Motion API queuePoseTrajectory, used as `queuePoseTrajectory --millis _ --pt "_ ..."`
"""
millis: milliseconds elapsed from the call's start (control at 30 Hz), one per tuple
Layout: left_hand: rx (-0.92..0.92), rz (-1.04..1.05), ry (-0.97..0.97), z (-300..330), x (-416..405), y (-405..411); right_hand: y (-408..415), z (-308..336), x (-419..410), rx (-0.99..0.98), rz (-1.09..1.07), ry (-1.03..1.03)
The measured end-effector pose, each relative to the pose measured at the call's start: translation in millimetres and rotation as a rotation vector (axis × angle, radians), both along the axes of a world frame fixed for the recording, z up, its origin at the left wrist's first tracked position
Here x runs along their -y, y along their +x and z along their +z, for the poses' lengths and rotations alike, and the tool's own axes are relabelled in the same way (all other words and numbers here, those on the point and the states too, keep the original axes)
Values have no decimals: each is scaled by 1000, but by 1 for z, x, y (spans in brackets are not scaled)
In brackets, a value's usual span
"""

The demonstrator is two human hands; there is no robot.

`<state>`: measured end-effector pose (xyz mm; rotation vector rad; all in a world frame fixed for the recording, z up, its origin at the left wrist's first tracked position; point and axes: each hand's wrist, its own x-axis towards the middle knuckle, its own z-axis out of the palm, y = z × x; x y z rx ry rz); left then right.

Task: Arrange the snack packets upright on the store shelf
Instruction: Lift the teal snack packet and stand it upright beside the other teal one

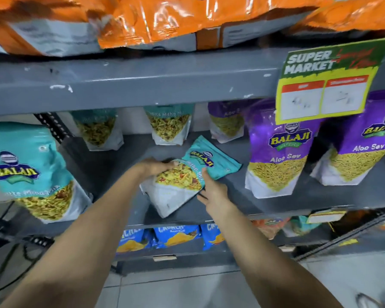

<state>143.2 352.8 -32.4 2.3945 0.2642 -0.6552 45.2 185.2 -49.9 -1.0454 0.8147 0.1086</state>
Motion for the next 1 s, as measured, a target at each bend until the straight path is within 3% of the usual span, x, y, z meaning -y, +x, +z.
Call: queuePoseTrajectory --millis 100,267,500,733,900,1000 --pt "-8 -1 -19 3 -12 -22 -6 -1 -12 28 -21 -85" --pt "384 227 -206 -3 -33 -105 -49 -8 -14 281 22 26" --pt "669 325 -356 -18 -46 -154 -68 10 -17 542 175 27" --pt "744 281 -534 -7 -53 -133 -39 41 -12 719 318 -248" --pt "662 201 -567 -8 -61 -105 -13 42 -8 749 415 -439" --pt "560 154 -575 -9 -67 -96 -5 38 -7 701 501 -419"
